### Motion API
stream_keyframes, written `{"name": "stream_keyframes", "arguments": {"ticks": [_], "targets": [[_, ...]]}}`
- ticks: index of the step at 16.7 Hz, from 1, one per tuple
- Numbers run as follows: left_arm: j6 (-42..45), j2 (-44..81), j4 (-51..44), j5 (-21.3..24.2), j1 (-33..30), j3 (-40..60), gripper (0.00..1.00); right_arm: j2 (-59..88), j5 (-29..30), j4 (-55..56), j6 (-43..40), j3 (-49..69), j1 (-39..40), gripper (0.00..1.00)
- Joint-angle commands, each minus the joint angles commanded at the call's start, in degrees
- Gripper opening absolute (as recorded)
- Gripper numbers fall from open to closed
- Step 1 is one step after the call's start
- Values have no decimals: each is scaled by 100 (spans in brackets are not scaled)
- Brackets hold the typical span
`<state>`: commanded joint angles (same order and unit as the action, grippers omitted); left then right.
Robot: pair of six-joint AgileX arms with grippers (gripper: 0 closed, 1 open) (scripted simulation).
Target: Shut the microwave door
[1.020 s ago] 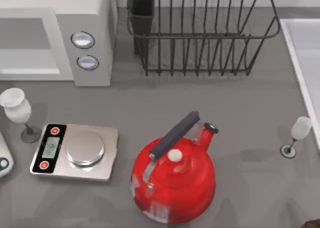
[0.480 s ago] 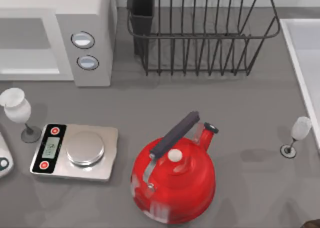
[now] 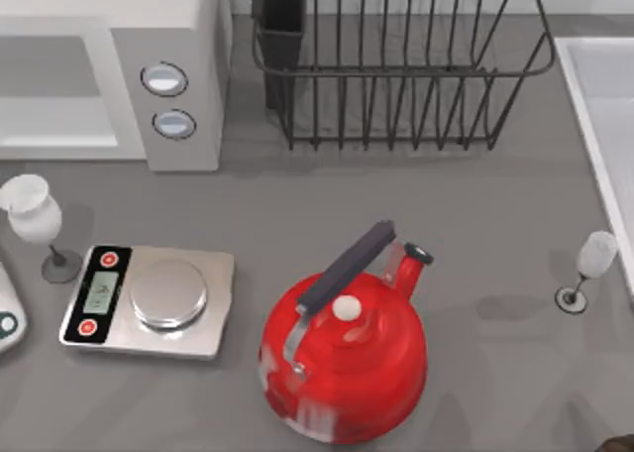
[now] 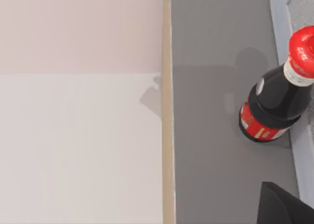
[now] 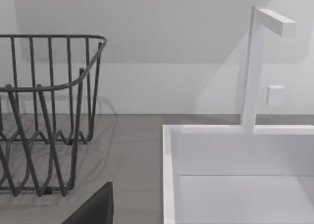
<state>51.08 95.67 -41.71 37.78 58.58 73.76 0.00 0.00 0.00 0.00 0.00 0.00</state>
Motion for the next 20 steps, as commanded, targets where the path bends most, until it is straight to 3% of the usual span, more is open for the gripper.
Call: {"name": "stream_keyframes", "arguments": {"ticks": [6, 14, 20], "targets": [[-18, 8, 102, 7, -37, -88, 0, 0, 0, 0, 0, 0, 0, 100], [24, 645, 2054, 13, 9, -1349, 0, 0, 0, 0, 0, 0, 0, 100], [26, 663, 2251, 19, 48, -1529, 0, 0, 0, 0, 0, 0, 0, 100]]}}
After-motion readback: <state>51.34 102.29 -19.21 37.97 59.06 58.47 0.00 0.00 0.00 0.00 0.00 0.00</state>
